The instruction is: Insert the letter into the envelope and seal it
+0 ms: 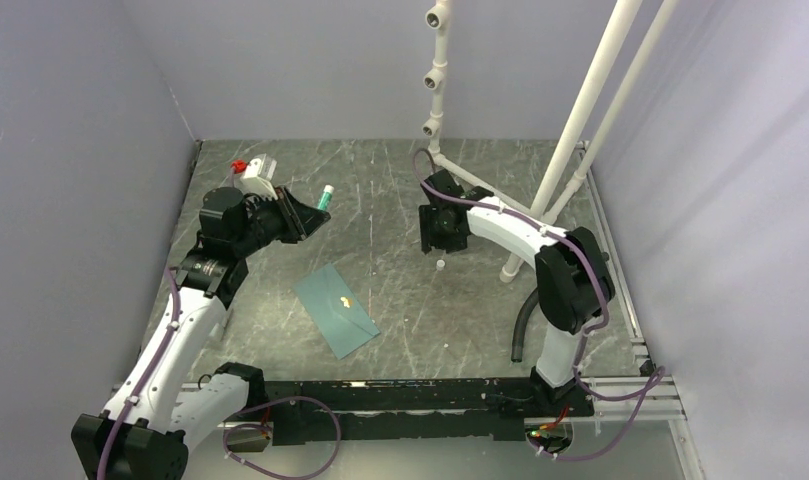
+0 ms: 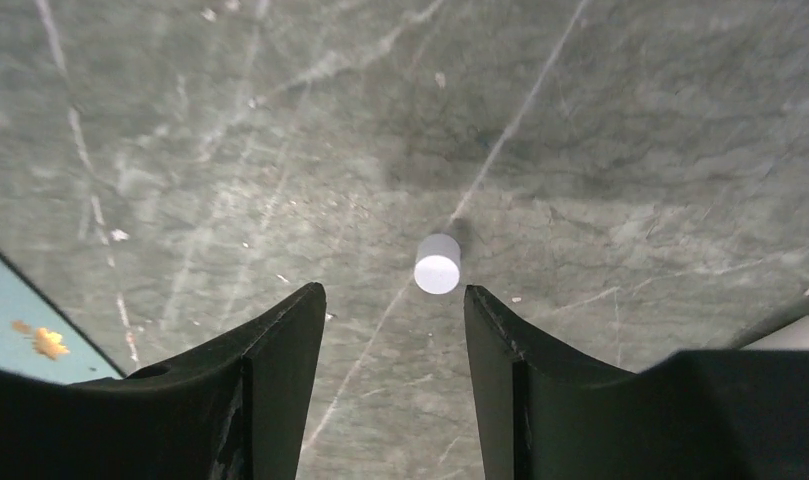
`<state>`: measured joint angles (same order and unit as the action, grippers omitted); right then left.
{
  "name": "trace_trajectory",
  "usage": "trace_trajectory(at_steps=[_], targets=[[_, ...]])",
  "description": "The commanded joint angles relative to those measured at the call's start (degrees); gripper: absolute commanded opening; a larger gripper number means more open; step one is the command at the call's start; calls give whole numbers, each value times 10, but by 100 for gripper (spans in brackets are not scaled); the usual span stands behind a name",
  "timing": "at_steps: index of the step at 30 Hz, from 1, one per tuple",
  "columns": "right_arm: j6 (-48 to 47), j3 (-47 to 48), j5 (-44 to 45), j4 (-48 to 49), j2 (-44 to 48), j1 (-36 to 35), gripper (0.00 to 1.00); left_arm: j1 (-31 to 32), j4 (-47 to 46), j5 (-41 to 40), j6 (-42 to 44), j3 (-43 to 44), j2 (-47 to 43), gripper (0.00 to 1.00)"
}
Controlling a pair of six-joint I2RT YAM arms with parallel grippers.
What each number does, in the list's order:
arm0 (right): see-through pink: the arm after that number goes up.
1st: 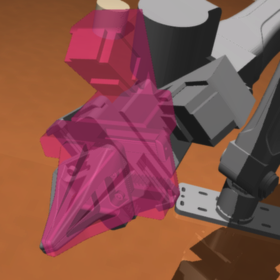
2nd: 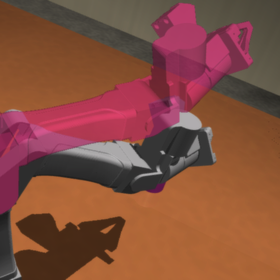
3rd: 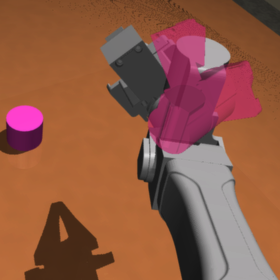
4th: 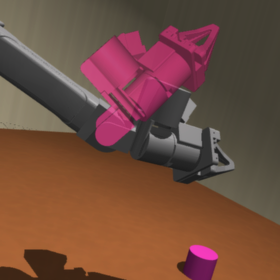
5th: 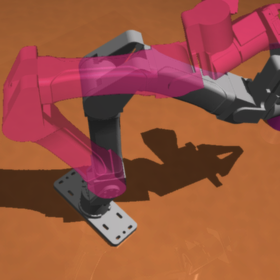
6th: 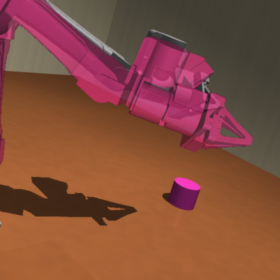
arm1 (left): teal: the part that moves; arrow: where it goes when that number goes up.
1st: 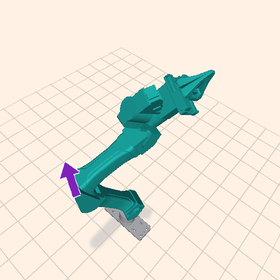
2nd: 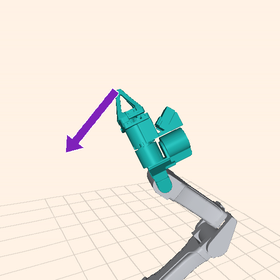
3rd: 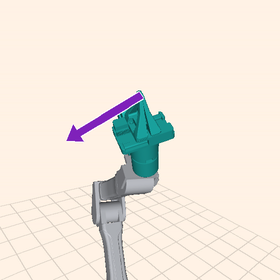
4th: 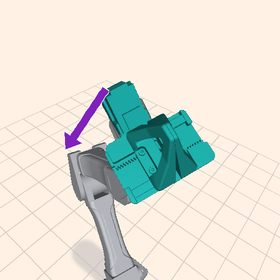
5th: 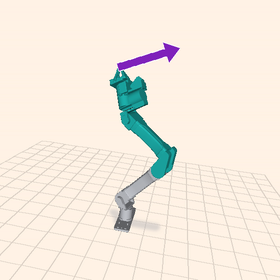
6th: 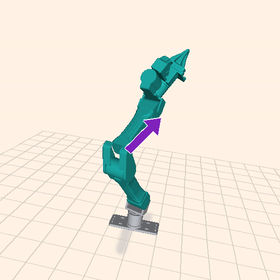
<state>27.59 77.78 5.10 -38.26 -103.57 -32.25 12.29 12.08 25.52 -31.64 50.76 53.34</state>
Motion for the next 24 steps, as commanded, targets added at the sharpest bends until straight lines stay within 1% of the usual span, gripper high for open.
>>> trace_trajectory(at_steps=[1, 7, 11, 21, 24], targets=[[-16, -11, 14, -8, 0, -2, 56, -2, -5, 15, 17, -1, -7, 2], [-19, -8, 3, -10, -41, 5, 54, -2, -11, 21, 20, 4, 4, 3], [-18, -14, -4, -2, -47, 5, 52, -2, -5, 11, 30, 10, 5, 2], [-13, 4, 8, -4, -75, 6, 41, -2, -17, 18, 33, 11, 15, 2], [-11, 4, 15, -5, -75, 7, 34, -2, -18, 17, 34, 10, 15, 2]])
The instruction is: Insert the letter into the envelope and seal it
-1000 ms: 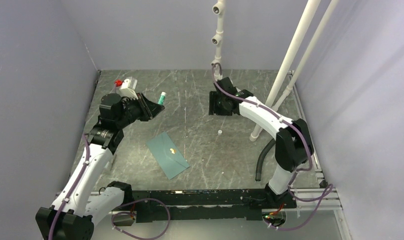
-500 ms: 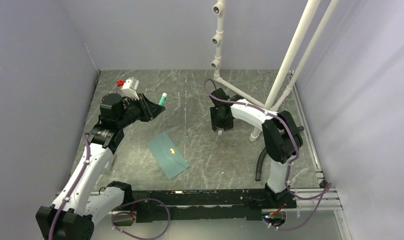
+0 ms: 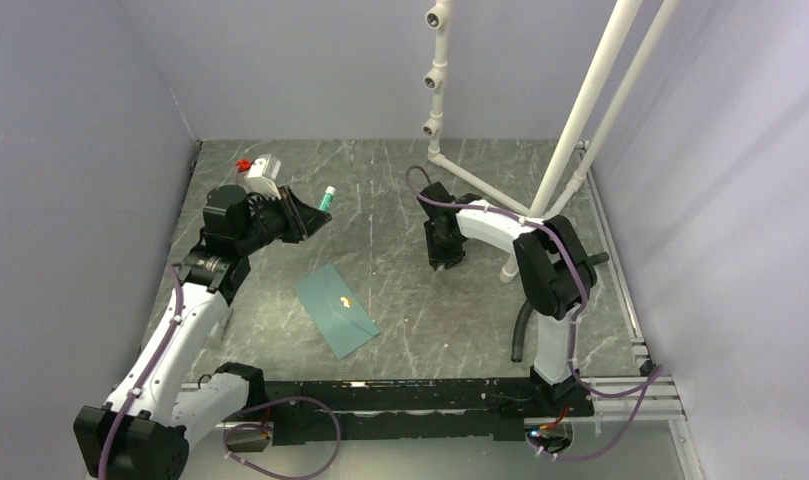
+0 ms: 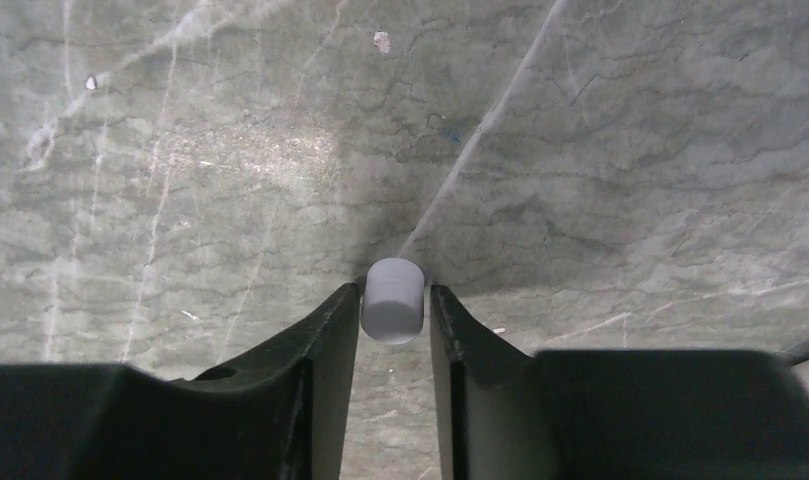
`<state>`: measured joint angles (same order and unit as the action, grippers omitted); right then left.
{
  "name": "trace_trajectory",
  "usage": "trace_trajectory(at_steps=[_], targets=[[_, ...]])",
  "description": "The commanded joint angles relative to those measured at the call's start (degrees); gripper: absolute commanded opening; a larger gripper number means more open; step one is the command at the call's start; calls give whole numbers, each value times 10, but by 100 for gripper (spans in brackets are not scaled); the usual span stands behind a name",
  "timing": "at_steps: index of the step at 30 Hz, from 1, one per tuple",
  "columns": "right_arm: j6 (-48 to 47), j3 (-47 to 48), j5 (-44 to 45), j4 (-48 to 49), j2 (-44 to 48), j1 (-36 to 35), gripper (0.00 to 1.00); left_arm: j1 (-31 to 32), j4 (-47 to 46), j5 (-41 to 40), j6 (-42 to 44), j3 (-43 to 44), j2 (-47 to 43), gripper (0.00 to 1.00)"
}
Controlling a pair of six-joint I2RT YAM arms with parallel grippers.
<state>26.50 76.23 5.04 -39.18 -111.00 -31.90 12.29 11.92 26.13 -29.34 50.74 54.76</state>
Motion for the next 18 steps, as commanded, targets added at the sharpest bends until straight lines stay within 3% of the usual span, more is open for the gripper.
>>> trace_trajectory(at_steps=[1, 4, 6, 11, 18], targets=[[0, 19, 18, 5, 2, 3, 29, -2, -17, 11, 12, 10, 1, 2], [1, 22, 20, 8, 13, 4, 7, -2, -19, 14, 13, 10, 1, 2], [-4, 27, 11, 10, 25, 4, 0, -2, -22, 22, 15, 10, 4, 2], [-35, 46, -93, 40, 86, 4, 0, -2, -45, 95, 39, 16, 16, 2], [-73, 89, -455, 142, 167, 8, 0, -2, -78, 254, 76, 43, 36, 2]])
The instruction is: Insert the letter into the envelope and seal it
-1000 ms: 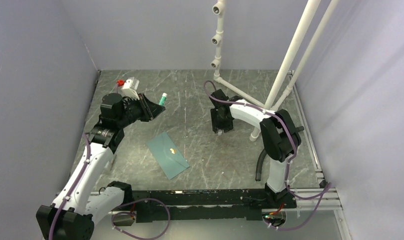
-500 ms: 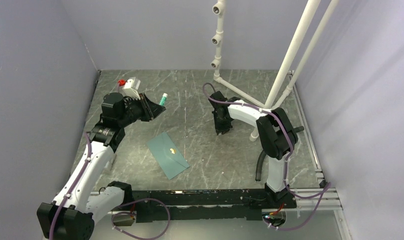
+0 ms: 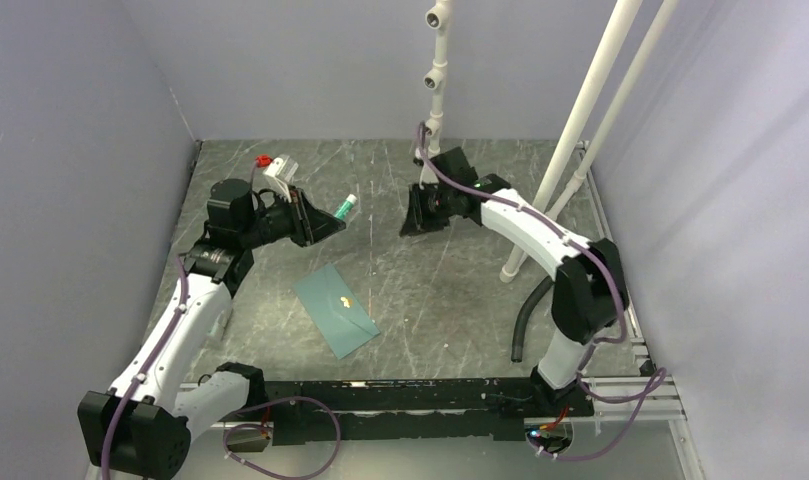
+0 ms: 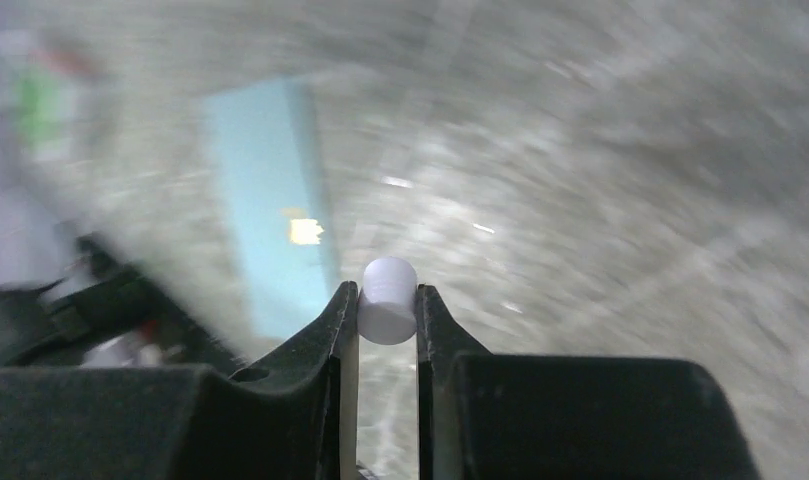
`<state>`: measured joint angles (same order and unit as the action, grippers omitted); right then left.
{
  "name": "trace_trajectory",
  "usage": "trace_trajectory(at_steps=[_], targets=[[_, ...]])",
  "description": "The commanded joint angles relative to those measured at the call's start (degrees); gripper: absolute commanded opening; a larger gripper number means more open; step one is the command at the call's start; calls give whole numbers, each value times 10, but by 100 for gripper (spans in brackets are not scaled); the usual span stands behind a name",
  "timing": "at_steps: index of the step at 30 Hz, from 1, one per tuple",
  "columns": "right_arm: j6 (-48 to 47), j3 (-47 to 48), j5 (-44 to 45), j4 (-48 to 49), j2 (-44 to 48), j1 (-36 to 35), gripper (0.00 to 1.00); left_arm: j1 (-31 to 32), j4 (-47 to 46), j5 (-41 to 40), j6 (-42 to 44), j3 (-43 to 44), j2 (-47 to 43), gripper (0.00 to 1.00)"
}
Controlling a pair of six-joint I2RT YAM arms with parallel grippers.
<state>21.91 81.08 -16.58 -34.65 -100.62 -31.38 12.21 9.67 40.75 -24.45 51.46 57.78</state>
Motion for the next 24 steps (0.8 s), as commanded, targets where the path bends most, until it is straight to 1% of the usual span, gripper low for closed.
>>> trace_trajectory(at_steps=[1, 2, 4, 7, 8, 10, 18, 24], targets=[[-18, 35, -288, 123, 75, 3, 0, -1, -61, 123, 25, 38, 10, 3], [-3, 28, -340, 157, 93, 3, 0, -1, -68, 140, 21, 42, 14, 2], [36, 4, -411, 237, 121, 3, 0, -1, -77, 175, 16, 48, 21, 2], [99, -27, -479, 374, 151, 3, 0, -1, -88, 234, 4, 60, 32, 2], [116, -34, -491, 402, 158, 3, 0, -2, -90, 253, 1, 64, 35, 2], [132, -39, -506, 430, 165, 3, 0, -2, -91, 275, -5, 72, 38, 2], [154, -49, -506, 458, 168, 3, 0, -2, -129, 285, -29, 74, 30, 2], [178, -70, -487, 496, 184, 6, 0, -2, -108, 253, -14, 71, 17, 3]])
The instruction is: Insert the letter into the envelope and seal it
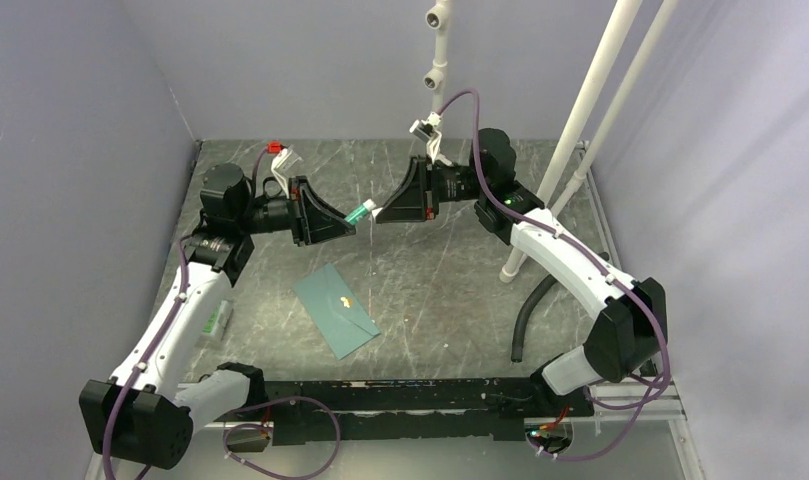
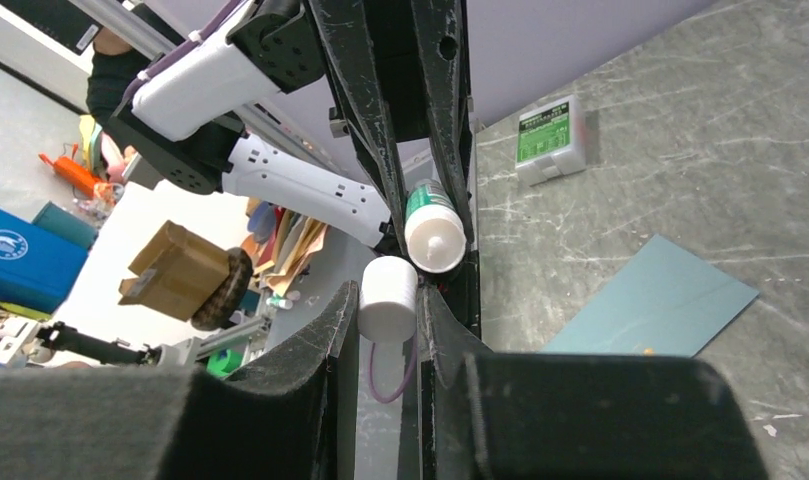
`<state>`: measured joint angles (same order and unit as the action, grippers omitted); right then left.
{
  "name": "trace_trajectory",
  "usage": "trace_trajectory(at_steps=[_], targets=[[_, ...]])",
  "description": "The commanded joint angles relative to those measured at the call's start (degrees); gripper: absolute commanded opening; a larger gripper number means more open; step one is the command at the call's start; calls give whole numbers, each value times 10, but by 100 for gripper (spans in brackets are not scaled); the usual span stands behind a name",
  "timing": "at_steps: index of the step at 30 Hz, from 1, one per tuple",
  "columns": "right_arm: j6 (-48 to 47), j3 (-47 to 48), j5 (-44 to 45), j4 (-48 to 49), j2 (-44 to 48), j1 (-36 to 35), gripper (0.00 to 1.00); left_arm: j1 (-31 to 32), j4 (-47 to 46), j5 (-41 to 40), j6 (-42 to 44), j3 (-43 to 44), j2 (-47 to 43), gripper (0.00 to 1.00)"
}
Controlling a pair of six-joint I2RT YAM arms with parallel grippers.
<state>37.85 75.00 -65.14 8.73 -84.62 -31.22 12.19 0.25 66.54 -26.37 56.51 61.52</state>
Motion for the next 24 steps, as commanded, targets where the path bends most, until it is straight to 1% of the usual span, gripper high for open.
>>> trace_trajectory(at_steps=[1, 4, 11, 14, 19, 24], targets=[[22, -12, 5, 65, 27, 6, 0, -1, -15, -9, 5, 19, -23, 2], [35, -22, 17, 85, 33, 13, 0, -1, -15, -16, 6, 17, -28, 2], [41, -26, 36, 84, 39, 20, 0, -1, -3, -23, 15, 18, -34, 3], [50, -28, 43, 97, 41, 20, 0, -1, -20, -14, 4, 13, -33, 2], [86, -27, 37, 134, 29, 20, 0, -1, -58, 9, -27, 5, -24, 2], [112, -19, 29, 155, 21, 19, 0, -1, -46, 9, -18, 6, -25, 3]])
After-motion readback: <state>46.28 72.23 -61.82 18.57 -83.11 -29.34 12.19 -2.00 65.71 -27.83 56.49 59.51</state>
